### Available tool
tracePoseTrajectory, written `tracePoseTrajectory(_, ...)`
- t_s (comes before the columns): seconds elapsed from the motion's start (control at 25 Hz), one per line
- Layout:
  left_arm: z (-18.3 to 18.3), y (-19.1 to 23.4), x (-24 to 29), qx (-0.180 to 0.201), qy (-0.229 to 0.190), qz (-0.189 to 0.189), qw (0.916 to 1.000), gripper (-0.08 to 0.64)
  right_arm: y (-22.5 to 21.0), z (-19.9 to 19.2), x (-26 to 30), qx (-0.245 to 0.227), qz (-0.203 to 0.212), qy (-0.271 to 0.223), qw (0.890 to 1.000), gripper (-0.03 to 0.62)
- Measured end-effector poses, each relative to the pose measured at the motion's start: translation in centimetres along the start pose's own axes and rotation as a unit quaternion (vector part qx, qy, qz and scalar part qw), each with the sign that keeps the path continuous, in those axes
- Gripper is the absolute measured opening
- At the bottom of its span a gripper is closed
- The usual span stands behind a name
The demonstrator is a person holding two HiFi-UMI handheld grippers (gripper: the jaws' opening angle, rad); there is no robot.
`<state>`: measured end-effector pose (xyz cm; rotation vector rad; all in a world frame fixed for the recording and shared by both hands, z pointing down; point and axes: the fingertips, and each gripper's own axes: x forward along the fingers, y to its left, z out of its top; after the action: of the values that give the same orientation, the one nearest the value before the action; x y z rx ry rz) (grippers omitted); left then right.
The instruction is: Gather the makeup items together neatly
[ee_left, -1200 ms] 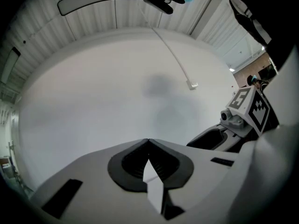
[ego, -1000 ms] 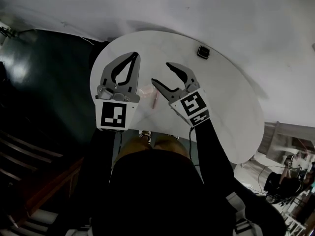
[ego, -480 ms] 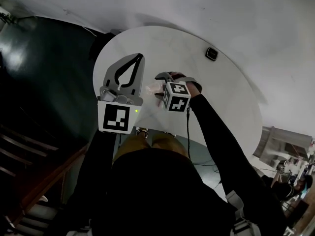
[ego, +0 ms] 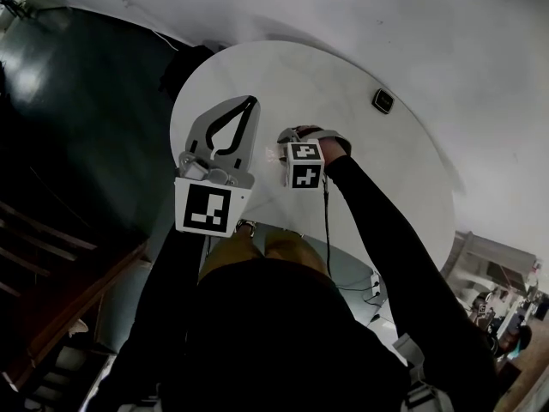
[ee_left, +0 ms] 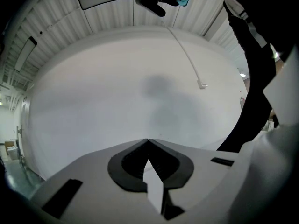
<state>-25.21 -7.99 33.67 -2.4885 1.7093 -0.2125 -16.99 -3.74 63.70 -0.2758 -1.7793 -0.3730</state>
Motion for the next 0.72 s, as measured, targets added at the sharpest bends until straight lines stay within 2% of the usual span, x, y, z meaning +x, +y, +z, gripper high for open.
tracePoseTrajectory(0.04, -0.1, 0.0, -0.1, 0.0, 0.0, -0.002, 1.0, 0.017, 0.1, -0.1, 0.2, -0.01, -0.001, 0.007, 1.0, 0.149)
tracePoseTrajectory(0.12, -0.3, 0.0, -0.1, -0.001, 0.0, -0.004, 1.0, 0.017, 0.2, -0.1, 0.4, -0.023, 0.001, 0.014, 1.0, 0.118)
tracePoseTrajectory(0.28, -0.4, 0.1, 0.0, -0.002, 0.0, -0.005, 1.0, 0.017, 0.3, 0.2, 0.0, -0.015, 0.006, 0.006, 1.0, 0.097)
tracePoseTrajectory(0.4, -0.3, 0.2, 0.1, -0.006, -0.004, -0.005, 1.0, 0.017, -0.3, 0.5, -0.9, -0.003, -0.006, -0.011, 1.0, 0.095)
tracePoseTrajectory(0.56, -0.3, 0.2, 0.2, -0.003, -0.005, -0.009, 0.9999, 0.017, -1.9, 1.3, -3.7, 0.054, -0.042, -0.06, 0.996, 0.097)
tracePoseTrajectory(0.72, 0.3, -0.1, 0.6, -0.001, -0.013, -0.014, 0.9998, 0.017, -3.3, 1.7, -7.2, 0.12, -0.086, -0.107, 0.983, 0.097)
